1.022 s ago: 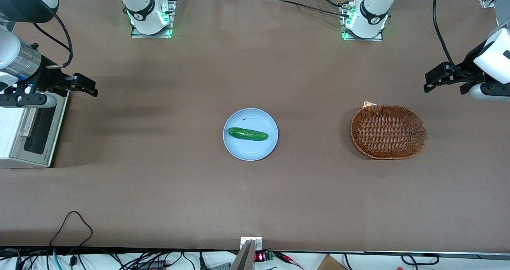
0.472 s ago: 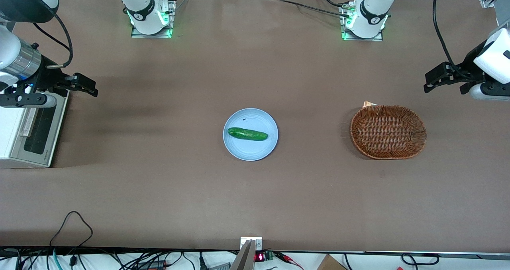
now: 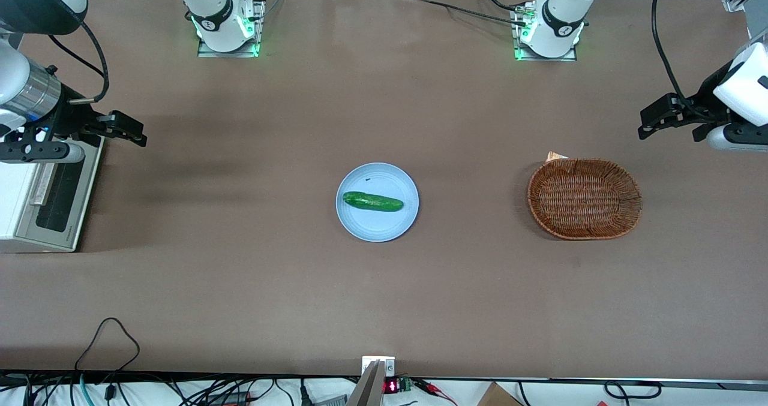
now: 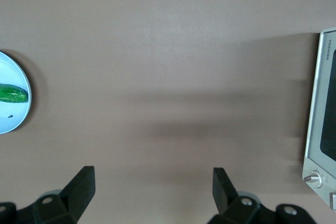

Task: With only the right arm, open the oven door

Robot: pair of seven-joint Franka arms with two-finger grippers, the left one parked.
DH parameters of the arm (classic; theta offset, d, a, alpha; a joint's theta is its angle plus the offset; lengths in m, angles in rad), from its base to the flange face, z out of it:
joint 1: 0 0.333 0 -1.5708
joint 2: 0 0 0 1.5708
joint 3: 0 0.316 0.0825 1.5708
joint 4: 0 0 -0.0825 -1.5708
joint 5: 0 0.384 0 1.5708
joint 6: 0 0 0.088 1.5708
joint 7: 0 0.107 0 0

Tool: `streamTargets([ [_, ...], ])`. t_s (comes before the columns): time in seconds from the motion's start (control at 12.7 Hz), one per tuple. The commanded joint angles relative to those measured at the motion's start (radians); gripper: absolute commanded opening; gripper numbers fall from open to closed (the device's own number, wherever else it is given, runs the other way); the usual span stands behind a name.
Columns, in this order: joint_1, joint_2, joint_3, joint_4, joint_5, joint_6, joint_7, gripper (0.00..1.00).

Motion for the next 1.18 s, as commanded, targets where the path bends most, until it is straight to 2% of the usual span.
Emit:
streamTargets([
  [0.0, -0.007, 0.012, 0.007, 0.032, -0.007, -0.02, -0.013, 0.99],
  [0.71, -0.007, 0.014, 0.007, 0.033, -0.007, -0.029, -0.004, 0.99],
  [0.94, -0.007, 0.014, 0.007, 0.041, -0.005, -0.08, 0.007, 0.99],
  [1.02, -0.008, 0.015, 0.007, 0.044, -0.005, -0.077, 0.001, 0.97],
  [1.1, -0.008, 0.015, 0.007, 0.044, -0.005, -0.078, -0.008, 0.76],
])
